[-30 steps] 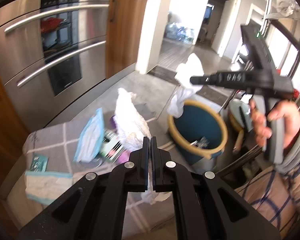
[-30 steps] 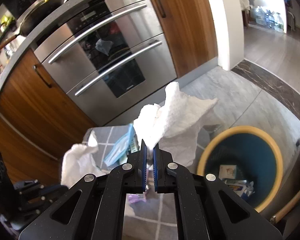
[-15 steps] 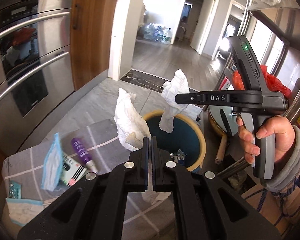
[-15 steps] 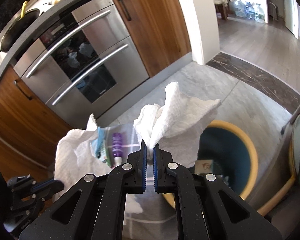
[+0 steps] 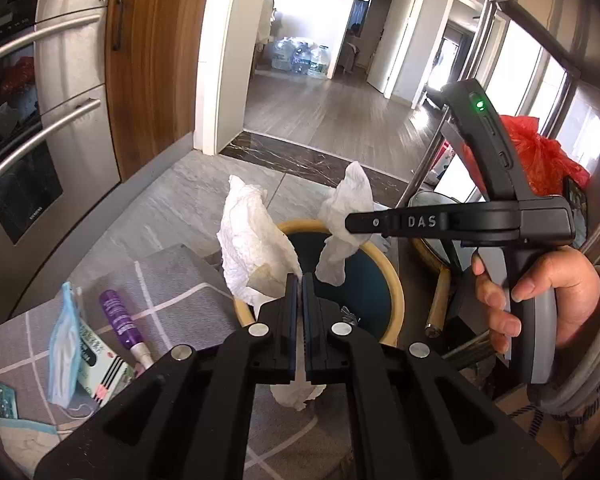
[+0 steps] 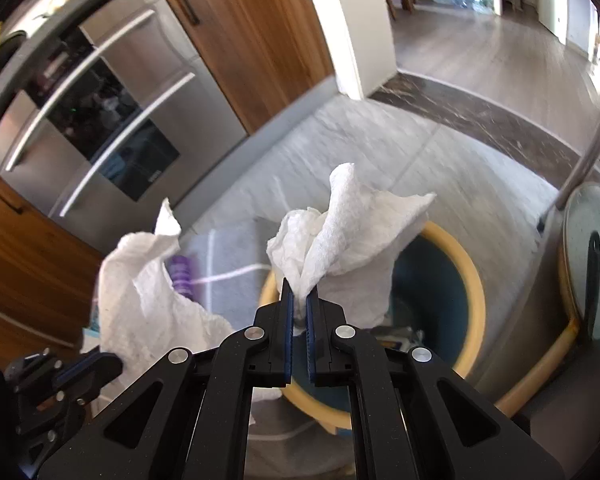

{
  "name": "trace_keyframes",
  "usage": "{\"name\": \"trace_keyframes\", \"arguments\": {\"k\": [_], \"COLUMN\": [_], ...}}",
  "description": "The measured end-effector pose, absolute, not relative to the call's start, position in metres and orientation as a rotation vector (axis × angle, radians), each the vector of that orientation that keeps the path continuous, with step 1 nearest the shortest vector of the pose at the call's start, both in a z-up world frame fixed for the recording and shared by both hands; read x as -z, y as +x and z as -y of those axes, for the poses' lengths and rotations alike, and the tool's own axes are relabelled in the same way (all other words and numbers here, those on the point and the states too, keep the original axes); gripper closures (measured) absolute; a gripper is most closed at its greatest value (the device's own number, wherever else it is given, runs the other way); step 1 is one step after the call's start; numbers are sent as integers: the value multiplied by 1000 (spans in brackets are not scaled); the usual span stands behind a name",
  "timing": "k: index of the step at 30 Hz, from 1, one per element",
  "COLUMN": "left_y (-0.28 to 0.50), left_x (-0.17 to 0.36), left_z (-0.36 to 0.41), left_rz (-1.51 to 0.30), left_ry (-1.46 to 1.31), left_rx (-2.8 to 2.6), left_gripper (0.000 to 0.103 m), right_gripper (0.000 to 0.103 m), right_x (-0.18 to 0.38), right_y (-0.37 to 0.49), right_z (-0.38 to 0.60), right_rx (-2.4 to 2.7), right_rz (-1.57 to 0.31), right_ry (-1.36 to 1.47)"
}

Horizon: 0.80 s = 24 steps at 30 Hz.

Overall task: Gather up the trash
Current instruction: 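Carry the tissue toward the bin with the right tool while the left tool grasps another tissue, then open the right tool over the bin while the left tool releases its tissue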

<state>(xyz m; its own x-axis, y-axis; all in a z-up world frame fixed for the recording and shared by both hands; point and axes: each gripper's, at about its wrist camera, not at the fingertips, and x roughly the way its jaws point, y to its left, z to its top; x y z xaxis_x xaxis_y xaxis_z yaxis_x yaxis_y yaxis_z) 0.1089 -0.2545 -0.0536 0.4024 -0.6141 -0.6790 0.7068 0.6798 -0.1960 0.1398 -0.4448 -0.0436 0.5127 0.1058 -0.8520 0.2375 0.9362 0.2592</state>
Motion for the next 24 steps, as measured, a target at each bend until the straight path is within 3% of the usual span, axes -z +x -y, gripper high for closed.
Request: {"name": "trace_keyframes", "arguments": {"k": [13,24], "left_y": [121,148], "left_x": [86,81], "left_z": [285,298], "left_rz": [-852,-791], "left_ry": [170,101], "left_rx": [843,863], "left_gripper": [101,101], "right_gripper": [97,97], "right_x": [86,91], "right_y": [142,143], "right_z": [475,488], "right_rx": [198,222], "right_rz": [-1148,-1142], "right_ry": [454,532]}}
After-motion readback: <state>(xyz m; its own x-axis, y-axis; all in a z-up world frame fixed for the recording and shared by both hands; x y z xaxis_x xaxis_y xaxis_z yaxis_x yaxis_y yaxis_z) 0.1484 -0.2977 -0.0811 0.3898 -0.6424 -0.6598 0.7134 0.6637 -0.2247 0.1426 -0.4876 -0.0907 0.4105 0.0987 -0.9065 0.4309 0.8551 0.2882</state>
